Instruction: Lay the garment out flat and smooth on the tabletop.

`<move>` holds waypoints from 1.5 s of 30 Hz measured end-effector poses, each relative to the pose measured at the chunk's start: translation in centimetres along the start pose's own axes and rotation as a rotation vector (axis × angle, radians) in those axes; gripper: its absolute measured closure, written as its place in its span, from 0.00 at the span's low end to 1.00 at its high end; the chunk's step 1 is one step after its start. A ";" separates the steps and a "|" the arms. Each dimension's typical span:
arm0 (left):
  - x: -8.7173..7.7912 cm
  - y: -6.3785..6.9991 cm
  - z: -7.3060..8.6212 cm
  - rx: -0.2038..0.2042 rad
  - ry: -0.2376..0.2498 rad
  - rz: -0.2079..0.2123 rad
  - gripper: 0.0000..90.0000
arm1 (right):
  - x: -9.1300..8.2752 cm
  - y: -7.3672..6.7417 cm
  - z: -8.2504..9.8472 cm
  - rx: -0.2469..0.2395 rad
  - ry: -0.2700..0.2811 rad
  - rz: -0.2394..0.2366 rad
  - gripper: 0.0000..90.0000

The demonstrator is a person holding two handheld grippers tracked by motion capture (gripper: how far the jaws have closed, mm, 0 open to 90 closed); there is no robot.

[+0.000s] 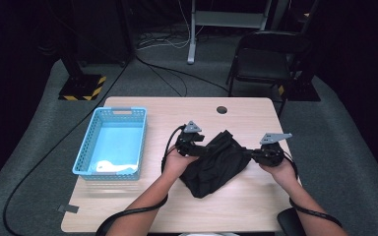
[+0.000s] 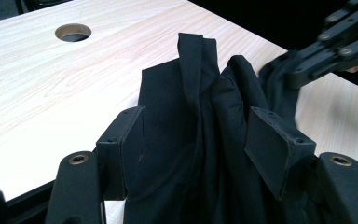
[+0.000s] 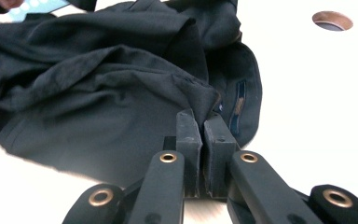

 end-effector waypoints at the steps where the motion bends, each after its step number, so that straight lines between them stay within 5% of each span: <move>1: 0.1 0.0 0.1 -0.003 -0.003 0.002 0.41 | -0.4 0.1 0.2 -0.009 0.001 0.003 0.96; 10: 1.2 0.6 0.6 0.001 -0.034 0.049 0.41 | -2.0 2.1 2.1 0.038 -0.003 0.053 0.95; 15: 2.1 1.1 1.0 0.006 -0.060 0.075 0.41 | -2.3 4.3 3.4 0.091 -0.021 0.124 0.94; 27: 3.8 2.2 1.8 0.037 -0.112 0.104 0.46 | -1.2 7.4 4.3 0.186 -0.044 0.231 0.94; 31: 4.1 2.6 1.9 0.052 -0.118 0.119 0.55 | -1.0 7.5 3.9 0.176 -0.035 0.238 0.94; 36: 4.0 2.7 1.8 0.060 -0.117 0.125 0.65 | -1.4 7.2 3.4 0.198 -0.005 0.250 0.81; 42: 3.8 2.7 1.7 0.067 -0.076 0.105 0.62 | -3.1 6.3 2.9 0.219 0.066 0.314 0.69; 45: 3.8 2.8 1.5 0.081 -0.052 0.094 0.59 | -3.4 5.3 2.3 0.235 0.106 0.304 0.64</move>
Point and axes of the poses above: each handheld gripper's, and its own axes: x roughly forward along the jaws, z roughly out of its underside, y roughly to its right, the point moved 2 cm from there along x, roughly forward along the jaws, and after that the axes turned 1 degree about -z, right-handed, at the moved point
